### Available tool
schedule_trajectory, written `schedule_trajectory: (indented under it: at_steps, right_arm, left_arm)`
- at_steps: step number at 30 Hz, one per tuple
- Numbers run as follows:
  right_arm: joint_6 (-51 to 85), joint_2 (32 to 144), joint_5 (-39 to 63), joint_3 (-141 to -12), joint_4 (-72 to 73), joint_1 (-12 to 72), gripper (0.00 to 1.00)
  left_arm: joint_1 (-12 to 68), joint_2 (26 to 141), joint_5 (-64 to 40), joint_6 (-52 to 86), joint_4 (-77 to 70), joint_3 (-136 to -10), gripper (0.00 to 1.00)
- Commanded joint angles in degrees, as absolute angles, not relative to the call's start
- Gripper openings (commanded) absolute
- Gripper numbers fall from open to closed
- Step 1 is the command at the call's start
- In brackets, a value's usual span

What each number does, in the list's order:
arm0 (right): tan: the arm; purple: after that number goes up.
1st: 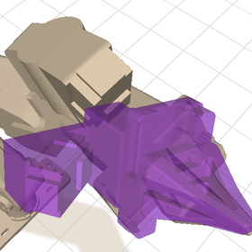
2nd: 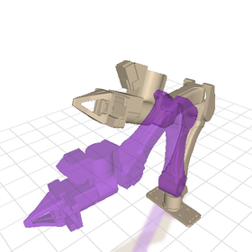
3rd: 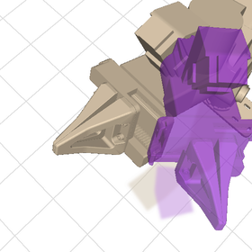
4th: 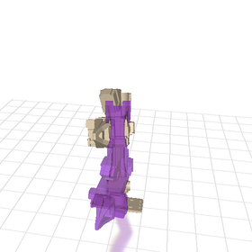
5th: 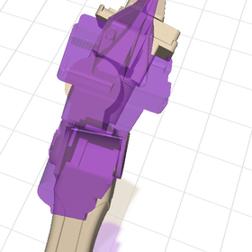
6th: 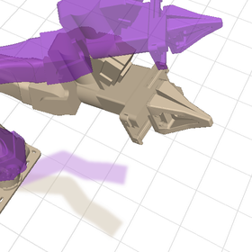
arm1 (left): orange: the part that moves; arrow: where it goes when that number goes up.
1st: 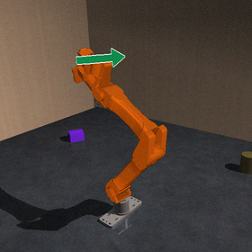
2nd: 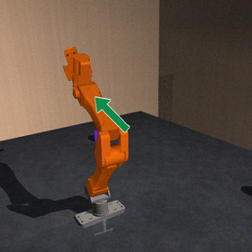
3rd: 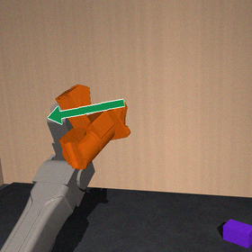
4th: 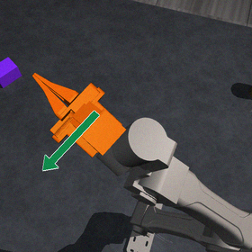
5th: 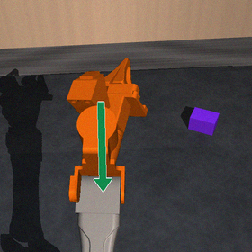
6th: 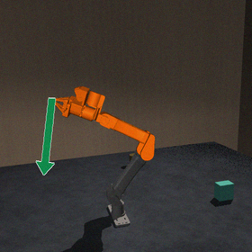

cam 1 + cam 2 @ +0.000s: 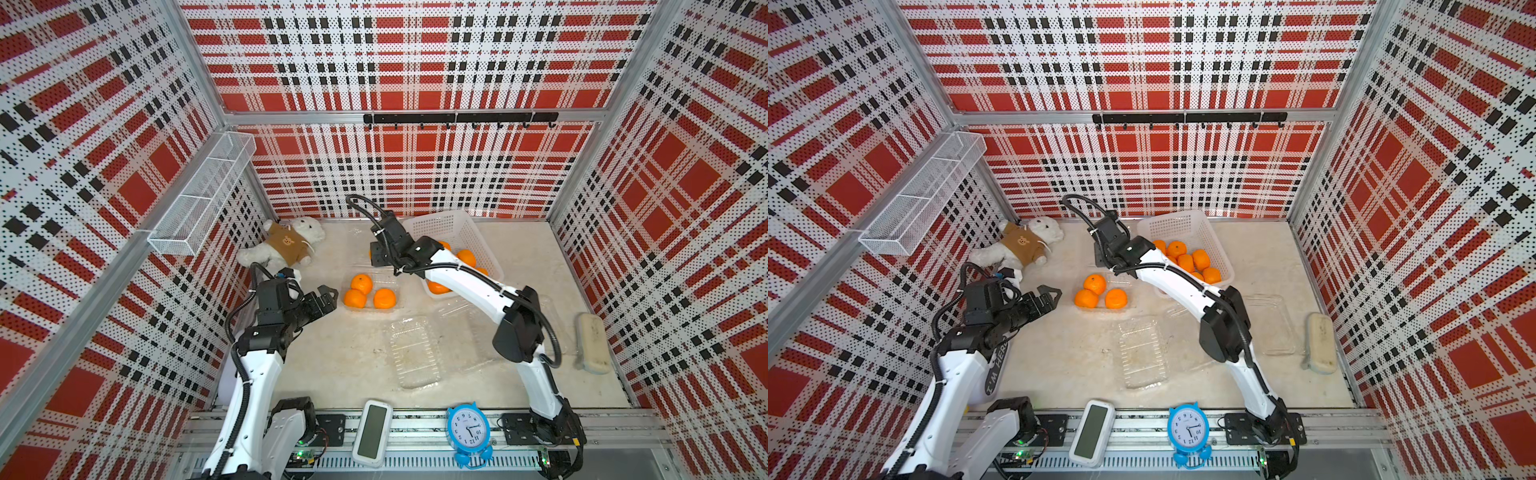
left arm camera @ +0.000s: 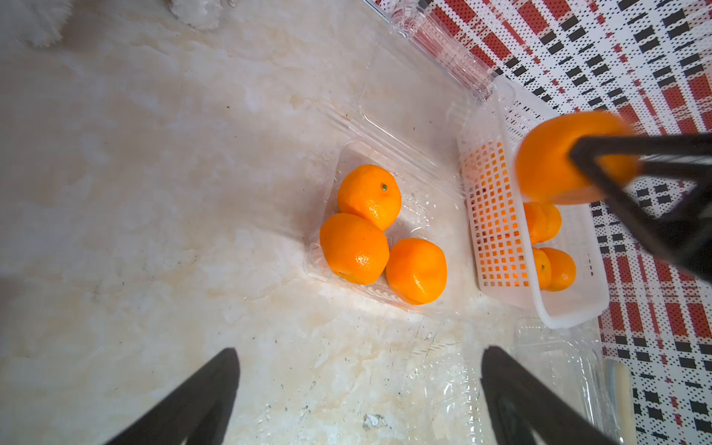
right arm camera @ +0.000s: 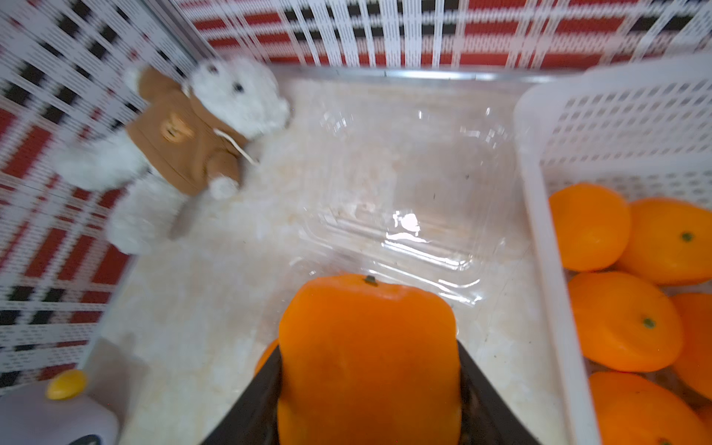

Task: Take oranges out of containers
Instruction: Pick up the orange from the packing box, then place the orange in the basket.

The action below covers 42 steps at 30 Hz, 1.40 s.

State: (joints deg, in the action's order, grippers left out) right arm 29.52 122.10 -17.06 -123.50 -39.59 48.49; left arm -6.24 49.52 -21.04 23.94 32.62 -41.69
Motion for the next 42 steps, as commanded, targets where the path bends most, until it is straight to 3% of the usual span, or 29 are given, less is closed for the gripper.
schedule_trajectory:
  at_steps: [1,12,29,34,42]
  right_arm:
    - [26.90,118.68,-20.93,-121.31,-37.19,45.01,0.40]
    - [36.60,118.84,-28.23,-111.90,-33.57,31.82,0.37]
    - [45.92,132.86,-30.81,-120.85,-34.44,23.70,0.37]
    - [47.25,133.70,-29.37,-119.77,-33.12,23.05,0.48]
    - [47.98,135.43,-25.78,-118.61,-31.63,21.89,0.51]
  left_arm:
    - [-6.77,49.61,-21.62,23.38,31.90,-40.93,1.00]
    - [-6.77,50.05,-21.97,23.56,31.55,-40.69,1.00]
    - [-6.74,51.59,-22.70,24.44,30.67,-40.34,1.00]
    - [-6.73,52.01,-22.85,24.48,30.76,-40.34,1.00]
    - [-6.76,52.67,-23.25,24.43,30.85,-40.25,0.99]
